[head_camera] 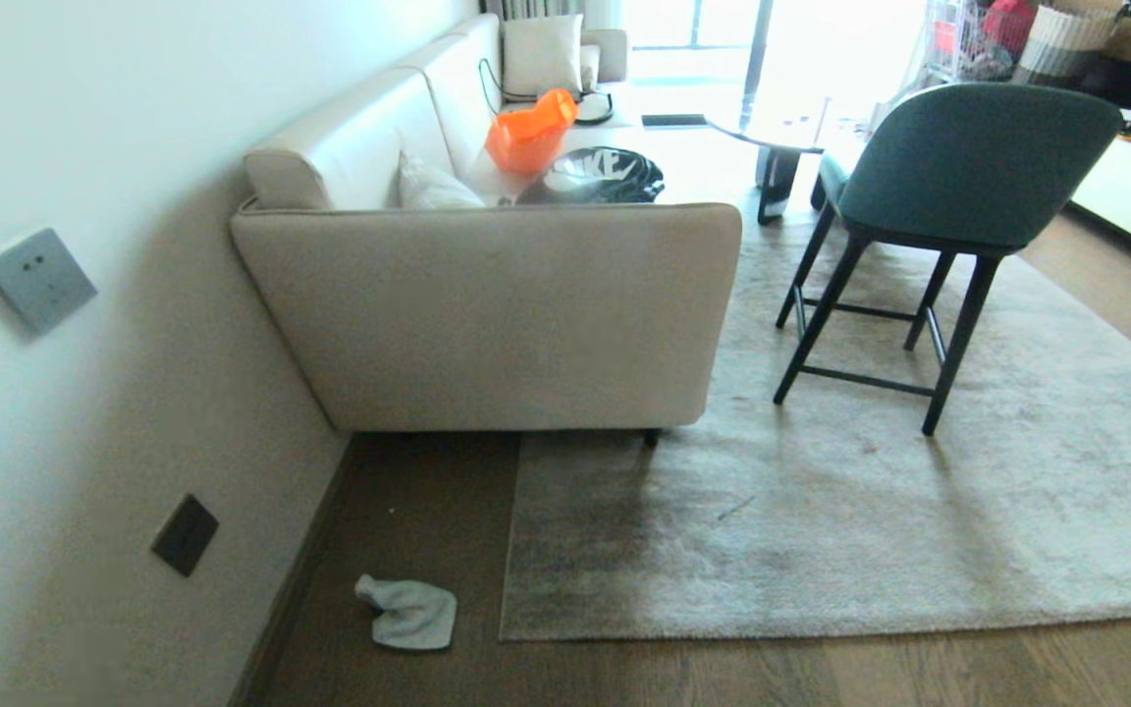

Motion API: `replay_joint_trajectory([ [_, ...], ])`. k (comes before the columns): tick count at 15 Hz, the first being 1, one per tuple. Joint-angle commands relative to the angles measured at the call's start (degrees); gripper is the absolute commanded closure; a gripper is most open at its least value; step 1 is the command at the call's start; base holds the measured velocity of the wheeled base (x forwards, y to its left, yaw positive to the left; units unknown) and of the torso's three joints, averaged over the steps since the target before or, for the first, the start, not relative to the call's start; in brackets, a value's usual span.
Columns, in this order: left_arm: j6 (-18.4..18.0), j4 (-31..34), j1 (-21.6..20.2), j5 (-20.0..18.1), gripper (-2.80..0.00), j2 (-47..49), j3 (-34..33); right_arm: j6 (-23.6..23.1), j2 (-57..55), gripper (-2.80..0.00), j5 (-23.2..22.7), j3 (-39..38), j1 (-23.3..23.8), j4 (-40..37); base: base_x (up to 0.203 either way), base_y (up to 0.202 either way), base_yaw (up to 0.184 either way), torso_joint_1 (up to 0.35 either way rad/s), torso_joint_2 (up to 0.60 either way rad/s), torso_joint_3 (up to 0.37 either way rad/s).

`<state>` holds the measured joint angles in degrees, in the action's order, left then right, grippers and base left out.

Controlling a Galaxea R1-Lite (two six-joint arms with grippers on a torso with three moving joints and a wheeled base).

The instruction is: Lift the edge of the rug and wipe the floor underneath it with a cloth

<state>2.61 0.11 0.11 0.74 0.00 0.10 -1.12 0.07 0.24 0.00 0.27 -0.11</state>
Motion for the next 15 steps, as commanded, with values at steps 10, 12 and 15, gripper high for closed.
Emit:
replay_joint_trajectory([
  [10,0.0,0.0,0.0,0.0,0.0,0.0,0.0,-0.2,-0.1,0.0,0.0,0.0,0.0,0.1,0.0,0.0,0.0,0.0,0.0,0.0],
  [12,0.0,0.0,0.0,0.0,0.0,0.0,0.0,-0.2,-0.1,0.0,-0.1,0.0,0.0,0.1,0.0,0.0,0.0,0.0,0.0,0.0],
  [15,0.0,0.0,0.0,0.0,0.0,0.0,0.0,-0.1,-0.1,0.0,-0.1,0.0,0.0,0.1,0.0,0.0,0.0,0.0,0.0,0.0],
])
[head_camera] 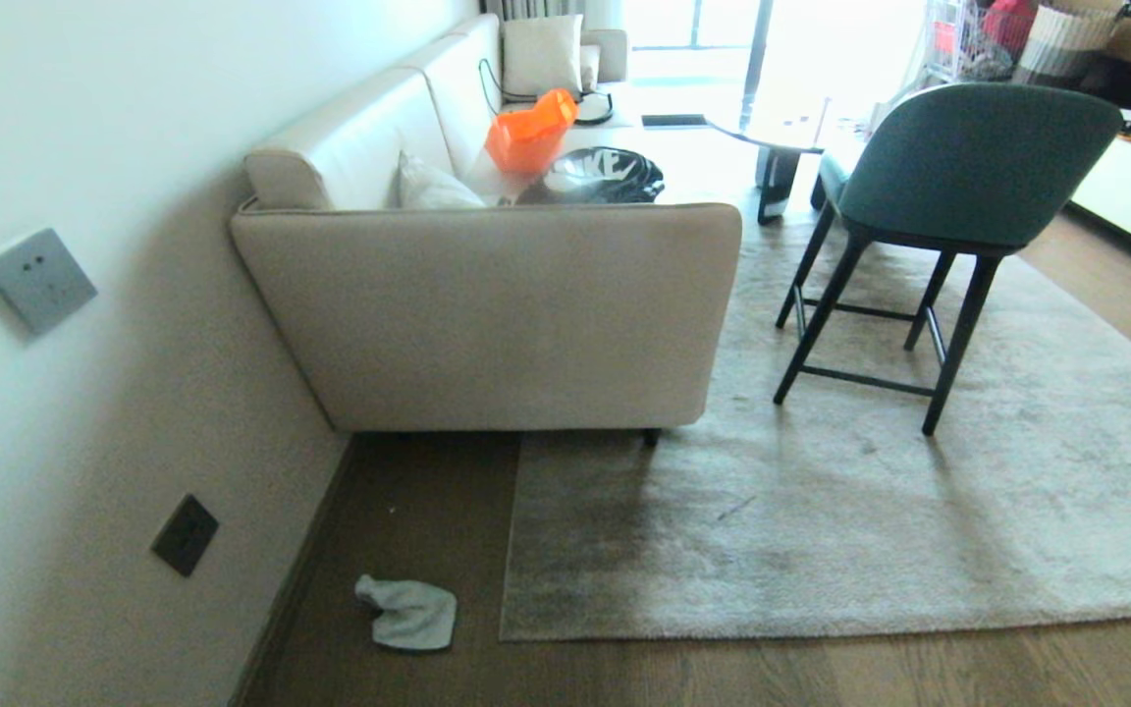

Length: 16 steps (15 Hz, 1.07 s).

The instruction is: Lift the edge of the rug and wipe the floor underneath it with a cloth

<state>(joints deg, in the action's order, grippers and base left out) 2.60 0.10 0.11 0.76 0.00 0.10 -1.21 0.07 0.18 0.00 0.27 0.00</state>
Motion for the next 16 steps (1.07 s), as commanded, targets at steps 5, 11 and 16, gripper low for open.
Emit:
replay_joint_trajectory([
  [5,0.0,0.0,0.1,0.0,0.0,0.0,0.0,-0.1,-0.1,0.0,0.0,0.0,0.0,0.0,0.0,0.0,0.0,0.0,0.0,0.0],
  [11,0.0,0.0,0.0,0.0,0.0,0.0,0.0,-0.1,-0.1,0.0,0.0,0.0,0.0,0.0,0.0,0.0,0.0,0.0,0.0,0.0],
  [16,0.0,0.0,0.1,0.0,0.0,0.0,-0.1,-0.1,-0.1,0.0,0.0,0.0,0.0,0.0,0.0,0.0,0.0,-0.007,-0.09,-0.098],
])
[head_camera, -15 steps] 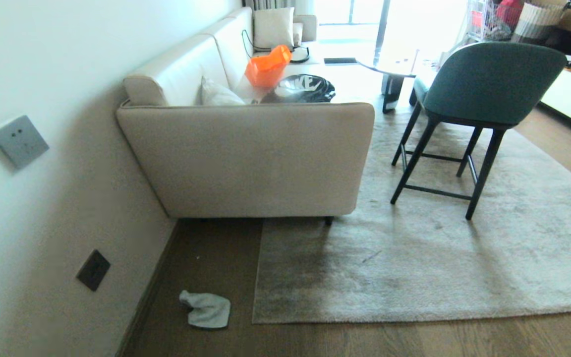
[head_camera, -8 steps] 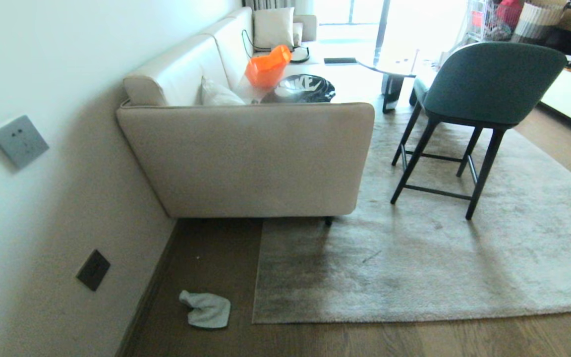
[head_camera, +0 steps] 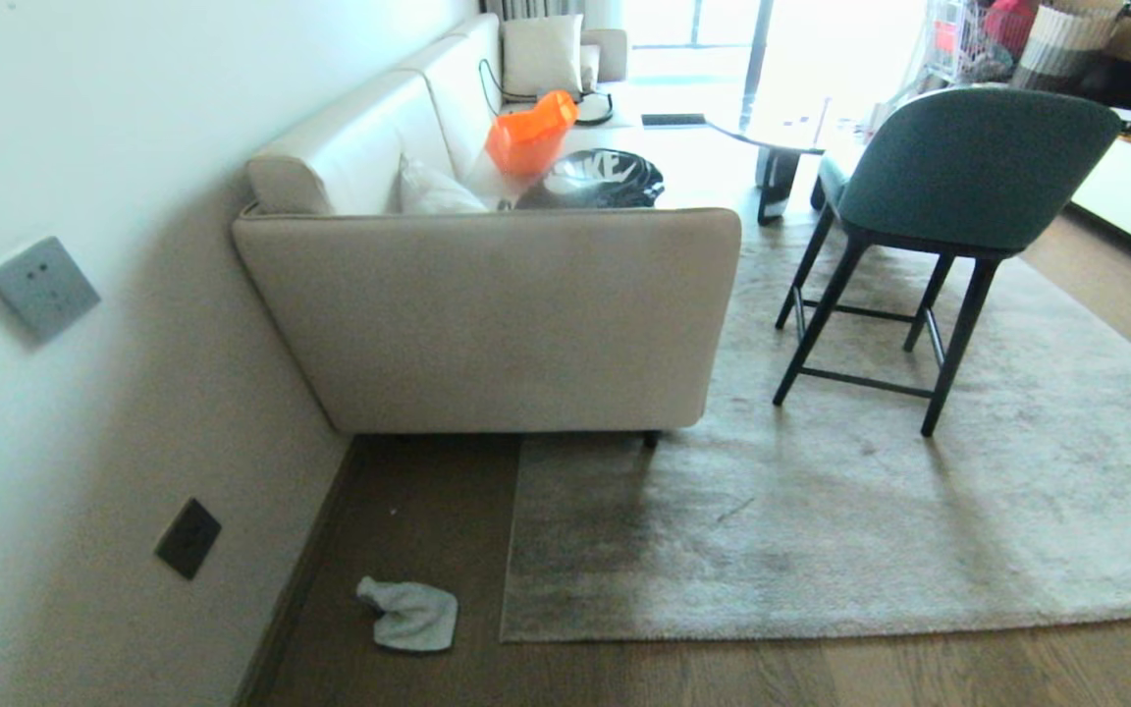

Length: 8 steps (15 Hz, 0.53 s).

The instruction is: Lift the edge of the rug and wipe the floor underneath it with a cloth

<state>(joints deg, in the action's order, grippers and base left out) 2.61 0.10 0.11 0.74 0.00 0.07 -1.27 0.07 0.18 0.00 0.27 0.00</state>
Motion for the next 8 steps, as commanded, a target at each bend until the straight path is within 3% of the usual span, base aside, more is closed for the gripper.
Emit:
replay_joint_trajectory([
  [1,0.0,0.0,0.0,0.0,0.0,0.0,0.0,-0.1,-0.1,0.0,0.0,0.0,0.0,0.0,0.0,0.0,0.0,-0.021,-0.36,-0.367],
  [8,0.0,0.0,0.0,0.0,0.0,0.0,0.0,-0.1,-0.1,0.0,0.0,0.0,0.0,0.0,0.0,0.0,0.0,0.019,-0.42,-0.397],
])
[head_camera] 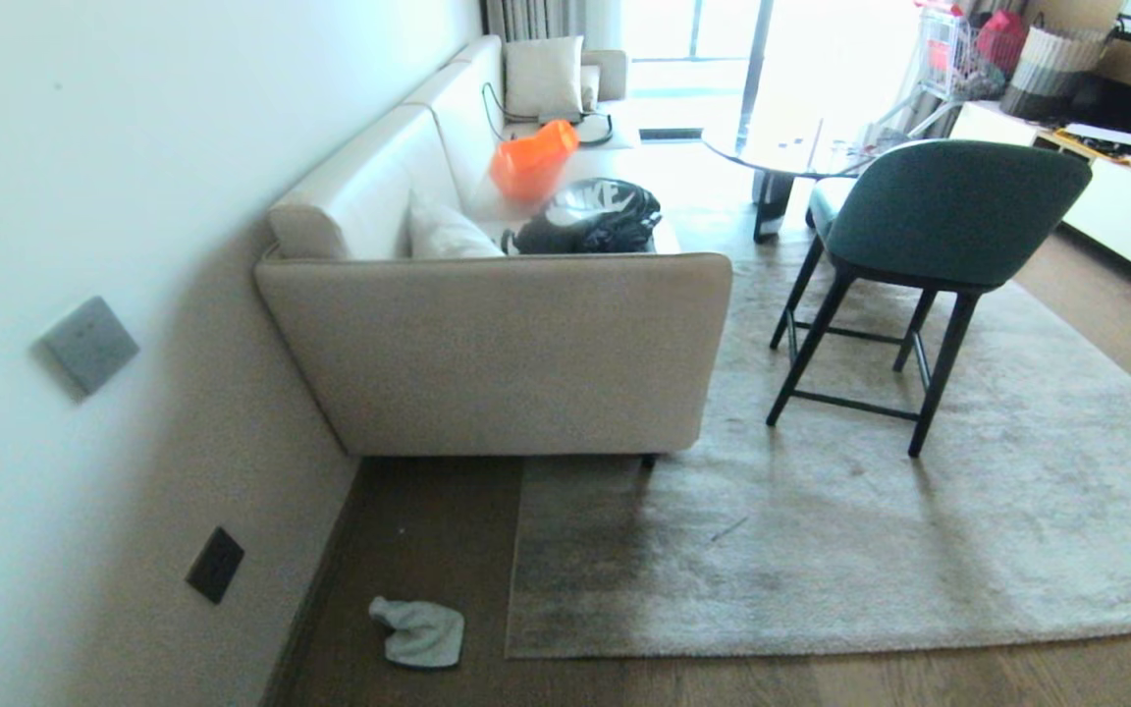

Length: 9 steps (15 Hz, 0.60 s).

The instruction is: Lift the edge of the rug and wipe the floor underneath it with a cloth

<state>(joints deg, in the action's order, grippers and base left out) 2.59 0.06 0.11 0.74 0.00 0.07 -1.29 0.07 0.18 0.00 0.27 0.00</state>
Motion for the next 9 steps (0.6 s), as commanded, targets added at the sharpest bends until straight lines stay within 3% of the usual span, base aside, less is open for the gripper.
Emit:
replay_joint_trajectory([
  [1,0.0,0.0,0.0,0.0,0.0,0.0,0.0,0.0,-0.1,0.0,0.0,0.0,0.0,0.0,0.0,0.0,0.0,0.09,-0.47,-0.38],
  [9,0.0,0.0,0.0,0.0,0.0,0.0,0.0,0.0,-0.1,0.0,0.0,0.0,0.0,0.0,0.0,0.0,0.0,0.131,-0.49,-0.368],
])
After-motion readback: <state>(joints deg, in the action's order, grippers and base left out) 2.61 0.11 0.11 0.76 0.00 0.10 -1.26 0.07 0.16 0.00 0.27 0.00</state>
